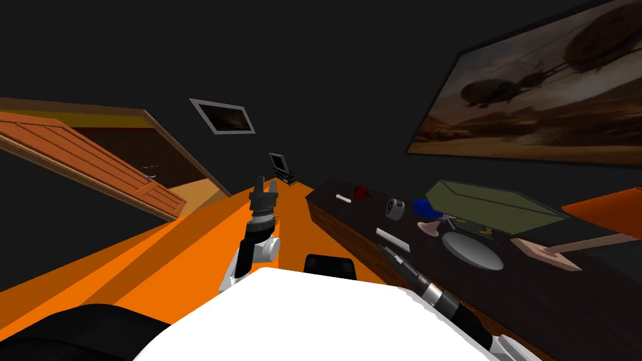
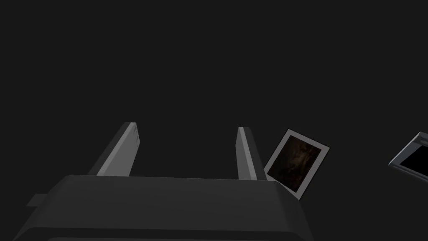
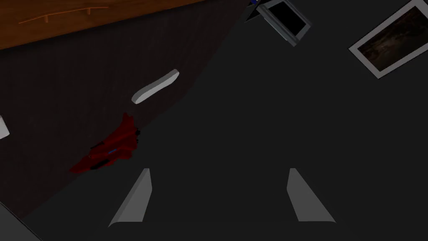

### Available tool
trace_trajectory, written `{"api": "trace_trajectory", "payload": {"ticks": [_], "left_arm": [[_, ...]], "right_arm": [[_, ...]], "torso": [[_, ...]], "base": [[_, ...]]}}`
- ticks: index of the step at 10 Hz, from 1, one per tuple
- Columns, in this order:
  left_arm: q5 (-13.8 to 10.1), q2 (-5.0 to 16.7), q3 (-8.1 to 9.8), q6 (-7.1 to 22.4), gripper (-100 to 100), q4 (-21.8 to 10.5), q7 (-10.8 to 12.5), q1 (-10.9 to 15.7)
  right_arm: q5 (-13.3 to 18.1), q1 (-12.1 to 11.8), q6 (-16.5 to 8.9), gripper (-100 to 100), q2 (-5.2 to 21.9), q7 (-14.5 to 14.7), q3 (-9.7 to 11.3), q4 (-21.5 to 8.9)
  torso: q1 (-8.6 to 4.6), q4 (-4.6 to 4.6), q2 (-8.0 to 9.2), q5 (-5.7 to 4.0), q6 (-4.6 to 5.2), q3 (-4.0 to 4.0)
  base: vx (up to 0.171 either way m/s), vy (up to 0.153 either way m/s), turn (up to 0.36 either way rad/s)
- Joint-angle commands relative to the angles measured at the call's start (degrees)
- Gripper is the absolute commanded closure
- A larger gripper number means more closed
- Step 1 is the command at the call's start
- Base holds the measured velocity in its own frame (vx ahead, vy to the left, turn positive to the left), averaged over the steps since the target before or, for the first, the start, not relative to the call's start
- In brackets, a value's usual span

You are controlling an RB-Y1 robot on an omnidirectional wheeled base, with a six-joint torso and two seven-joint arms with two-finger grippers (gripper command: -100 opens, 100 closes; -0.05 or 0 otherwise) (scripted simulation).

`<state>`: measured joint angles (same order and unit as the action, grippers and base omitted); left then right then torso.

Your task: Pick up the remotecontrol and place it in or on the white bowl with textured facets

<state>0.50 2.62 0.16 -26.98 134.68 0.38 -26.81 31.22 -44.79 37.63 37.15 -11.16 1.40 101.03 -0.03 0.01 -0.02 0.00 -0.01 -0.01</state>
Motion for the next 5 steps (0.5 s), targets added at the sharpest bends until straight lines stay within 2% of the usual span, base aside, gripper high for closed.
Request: {"api": "trace_trajectory", "payload": {"ticks": [1, 3, 4, 5], "left_arm": [[0.00, 0.00, 0.00, 0.00, 0, 0.00, 0.00, 0.00], [0.00, 0.00, 0.00, 0.00, 0, 0.00, 0.00, 0.00], [0.00, 0.00, 0.00, 0.00, 0, 0.00, 0.00, -0.01], [0.00, 0.00, 0.01, 0.00, 0, 0.00, 0.00, -0.01]], "right_arm": [[1.31, -0.44, 0.24, -100, 0.86, -0.19, 0.10, -2.74], [5.58, -2.42, 0.08, -100, 4.49, -1.39, 0.36, -7.48], [6.56, -2.42, 0.08, -100, 4.82, -1.39, 0.36, -8.78], [6.56, -2.42, 0.08, -100, 4.82, -1.39, 0.36, -8.78]], "torso": [[0.00, 0.00, 0.00, 0.00, 0.00, 0.00], [-0.02, 0.00, -0.01, 0.00, 0.02, 0.00], [-0.02, -0.01, -0.03, 0.00, 0.02, -0.02], [-0.02, -0.01, -0.02, 0.00, 0.07, -0.01]], "base": [[0.002, 0.001, 0.160], [0.007, 0.010, 0.338], [0.010, -0.001, 0.204], [0.004, -0.004, 0.045]]}}
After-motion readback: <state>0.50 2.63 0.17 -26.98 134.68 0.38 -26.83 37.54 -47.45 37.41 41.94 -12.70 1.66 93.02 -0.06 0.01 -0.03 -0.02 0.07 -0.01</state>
